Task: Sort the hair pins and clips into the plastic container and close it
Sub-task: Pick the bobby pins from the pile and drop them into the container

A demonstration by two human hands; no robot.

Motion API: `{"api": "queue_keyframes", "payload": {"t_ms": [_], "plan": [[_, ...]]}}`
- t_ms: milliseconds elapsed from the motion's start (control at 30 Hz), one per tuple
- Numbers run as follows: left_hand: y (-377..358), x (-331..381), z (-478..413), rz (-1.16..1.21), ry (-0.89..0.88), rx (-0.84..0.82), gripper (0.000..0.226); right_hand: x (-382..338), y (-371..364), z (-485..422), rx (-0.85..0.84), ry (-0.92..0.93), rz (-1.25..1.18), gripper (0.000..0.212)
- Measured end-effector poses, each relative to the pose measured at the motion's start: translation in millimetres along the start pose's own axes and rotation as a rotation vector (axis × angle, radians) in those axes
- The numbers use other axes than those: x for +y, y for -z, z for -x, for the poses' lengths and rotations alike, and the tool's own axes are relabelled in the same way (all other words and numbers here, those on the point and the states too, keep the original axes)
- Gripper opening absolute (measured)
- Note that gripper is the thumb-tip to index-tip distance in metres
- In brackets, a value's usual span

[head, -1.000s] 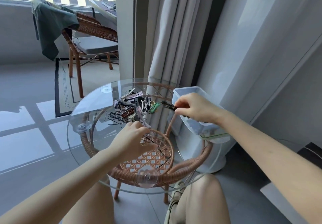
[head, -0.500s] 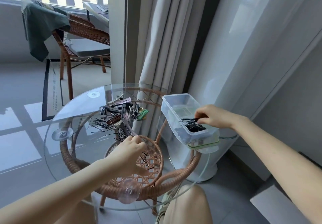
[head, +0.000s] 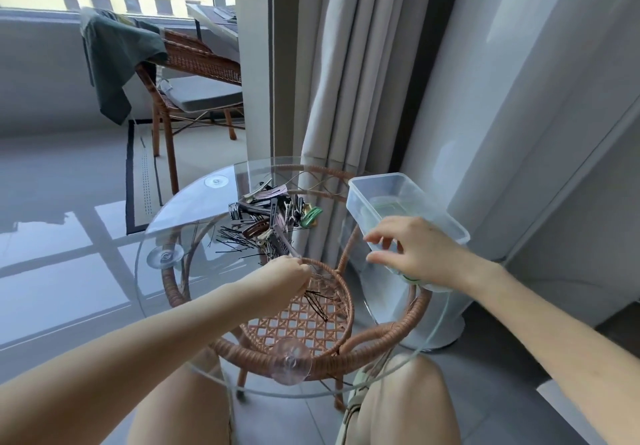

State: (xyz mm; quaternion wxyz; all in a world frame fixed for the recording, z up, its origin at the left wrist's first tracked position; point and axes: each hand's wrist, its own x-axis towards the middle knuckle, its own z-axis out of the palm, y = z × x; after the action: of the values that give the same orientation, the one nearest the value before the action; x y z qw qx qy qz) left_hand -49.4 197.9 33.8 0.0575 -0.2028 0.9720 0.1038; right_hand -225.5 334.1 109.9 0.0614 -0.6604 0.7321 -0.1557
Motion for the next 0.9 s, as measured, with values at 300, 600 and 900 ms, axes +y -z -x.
{"api": "queue_keyframes", "payload": {"t_ms": [300, 600, 900], "plan": [[-1, -2, 9, 0.002, -0.057, 0.066, 0.016, -56, -103, -11, -0.136, -0.187, 0.016, 0.031], [20, -42, 26, 0.109, -0.069, 0.226, 0.030, -62, -107, -18, -0.181, -0.112, 0.195, 0.011], [2, -49, 32, 0.023, -0.071, 0.032, 0.041, -40, -52, -5, -0.044, -0.226, -0.074, 0.013]]}}
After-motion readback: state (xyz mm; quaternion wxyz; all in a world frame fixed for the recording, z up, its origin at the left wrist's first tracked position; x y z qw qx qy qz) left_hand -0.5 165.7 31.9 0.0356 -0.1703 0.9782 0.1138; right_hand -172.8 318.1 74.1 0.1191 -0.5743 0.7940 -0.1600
